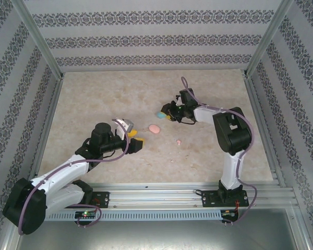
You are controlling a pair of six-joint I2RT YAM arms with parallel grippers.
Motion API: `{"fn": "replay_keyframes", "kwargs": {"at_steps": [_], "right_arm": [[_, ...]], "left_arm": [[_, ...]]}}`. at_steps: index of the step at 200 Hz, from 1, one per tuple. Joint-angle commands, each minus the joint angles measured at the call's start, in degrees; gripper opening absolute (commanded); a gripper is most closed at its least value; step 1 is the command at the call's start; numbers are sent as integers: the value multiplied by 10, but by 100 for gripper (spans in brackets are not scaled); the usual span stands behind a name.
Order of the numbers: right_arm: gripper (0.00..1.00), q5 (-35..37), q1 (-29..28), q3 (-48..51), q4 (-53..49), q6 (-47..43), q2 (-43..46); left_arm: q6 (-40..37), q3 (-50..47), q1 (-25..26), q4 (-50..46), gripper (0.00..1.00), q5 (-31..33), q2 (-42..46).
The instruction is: Insert the wireless bluetooth earbuds into the charging case
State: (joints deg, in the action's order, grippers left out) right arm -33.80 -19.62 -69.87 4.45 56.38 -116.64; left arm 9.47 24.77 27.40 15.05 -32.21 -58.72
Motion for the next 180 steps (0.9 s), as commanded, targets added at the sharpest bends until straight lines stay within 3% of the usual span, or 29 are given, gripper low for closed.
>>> {"fn": "replay_keyframes", "kwargs": {"at_steps": [1,59,131,180], "right_arm": [[18,-26,1,-47,23,-5,-33],[35,-6,1,-54,-36,-44,-56],[52,55,3,-42,-183,-134,22],[53,122,-3,-27,-280,-218,104]], "left_arm": [[-4,-11,-10,46,69,7,0],[-11,-13,-21,43,69,-4,-1],[-22,-6,-23,-4,69,0,38],[-46,16,-24,-105,68,25,76]]}}
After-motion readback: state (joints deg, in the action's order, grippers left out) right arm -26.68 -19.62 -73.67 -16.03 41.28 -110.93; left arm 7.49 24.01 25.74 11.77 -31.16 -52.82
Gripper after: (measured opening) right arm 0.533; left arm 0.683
